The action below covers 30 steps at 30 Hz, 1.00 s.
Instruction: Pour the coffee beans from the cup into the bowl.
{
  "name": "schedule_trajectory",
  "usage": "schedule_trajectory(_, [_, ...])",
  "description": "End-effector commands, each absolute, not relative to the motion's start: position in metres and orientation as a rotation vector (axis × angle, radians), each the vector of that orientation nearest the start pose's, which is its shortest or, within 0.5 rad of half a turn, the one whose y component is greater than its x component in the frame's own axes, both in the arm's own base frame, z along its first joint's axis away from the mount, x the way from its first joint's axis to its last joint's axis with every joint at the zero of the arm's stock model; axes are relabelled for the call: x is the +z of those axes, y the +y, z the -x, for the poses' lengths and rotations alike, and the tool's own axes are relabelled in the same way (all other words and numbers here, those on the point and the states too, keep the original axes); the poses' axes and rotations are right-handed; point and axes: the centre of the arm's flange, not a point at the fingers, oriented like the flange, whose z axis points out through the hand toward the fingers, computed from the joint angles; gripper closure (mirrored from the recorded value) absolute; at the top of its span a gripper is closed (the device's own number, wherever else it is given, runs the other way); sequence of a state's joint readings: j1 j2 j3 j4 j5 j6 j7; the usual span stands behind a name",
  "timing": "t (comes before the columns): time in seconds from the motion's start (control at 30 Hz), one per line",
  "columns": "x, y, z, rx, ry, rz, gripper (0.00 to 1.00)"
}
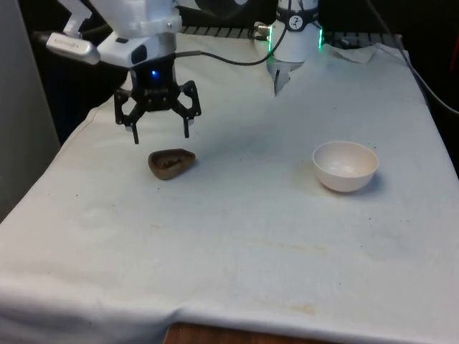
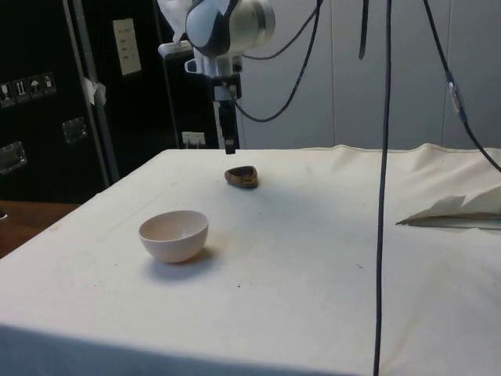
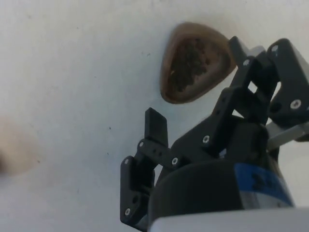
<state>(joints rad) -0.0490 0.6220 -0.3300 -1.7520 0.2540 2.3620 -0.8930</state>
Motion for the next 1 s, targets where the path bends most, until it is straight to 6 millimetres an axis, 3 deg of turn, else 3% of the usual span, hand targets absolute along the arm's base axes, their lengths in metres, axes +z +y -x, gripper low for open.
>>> schedule_trajectory(0.0, [0.23, -0.227, -0.63, -0.03, -0.629, 3.095, 0.0])
schedule_trajectory(0.47, [0.198, -0.24, -0.636, -0.006, -0.714, 3.054, 0.0])
schedule_trajectory(0.97, [0.187, -0.255, -0.639, 0.024, -0.775, 2.999, 0.0])
